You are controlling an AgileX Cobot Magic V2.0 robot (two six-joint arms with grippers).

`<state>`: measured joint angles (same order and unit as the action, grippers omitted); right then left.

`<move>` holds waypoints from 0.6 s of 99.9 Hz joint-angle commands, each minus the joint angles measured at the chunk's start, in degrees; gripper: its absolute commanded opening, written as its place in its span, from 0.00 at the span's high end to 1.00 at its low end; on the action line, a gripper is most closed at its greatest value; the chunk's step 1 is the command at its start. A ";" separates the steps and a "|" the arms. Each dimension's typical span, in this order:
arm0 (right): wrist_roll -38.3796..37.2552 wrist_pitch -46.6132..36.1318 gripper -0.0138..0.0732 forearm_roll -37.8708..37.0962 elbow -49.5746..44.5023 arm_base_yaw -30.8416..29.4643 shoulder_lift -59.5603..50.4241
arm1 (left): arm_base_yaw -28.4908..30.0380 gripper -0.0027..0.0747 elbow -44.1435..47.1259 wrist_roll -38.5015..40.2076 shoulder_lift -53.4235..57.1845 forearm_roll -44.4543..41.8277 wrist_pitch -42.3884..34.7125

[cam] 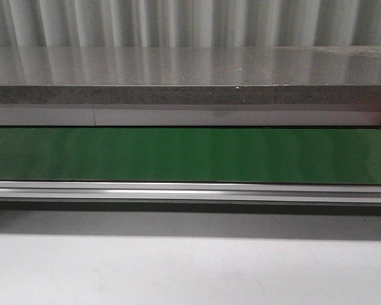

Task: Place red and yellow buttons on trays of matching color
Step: 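Grasp a yellow button with the left gripper and set it on the belt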

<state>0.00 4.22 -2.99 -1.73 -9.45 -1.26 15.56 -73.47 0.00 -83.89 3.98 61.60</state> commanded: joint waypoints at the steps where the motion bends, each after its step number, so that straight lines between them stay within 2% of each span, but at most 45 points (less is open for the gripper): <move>1: 0.35 -4.54 0.92 -0.35 0.45 -0.28 -0.29 | 4.09 0.30 -1.25 0.00 2.25 0.17 0.68; 31: 0.35 -4.54 0.92 -0.35 0.45 -0.28 -0.29 | 15.85 0.31 1.63 0.00 -0.82 -0.63 3.69; 60: 0.35 -4.54 0.92 -0.35 0.45 -0.28 -0.29 | 19.50 0.34 1.56 0.39 -8.41 -0.81 2.67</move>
<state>0.00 4.22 -2.99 -1.73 -9.45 -1.26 34.53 -70.52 0.00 -92.12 2.95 65.96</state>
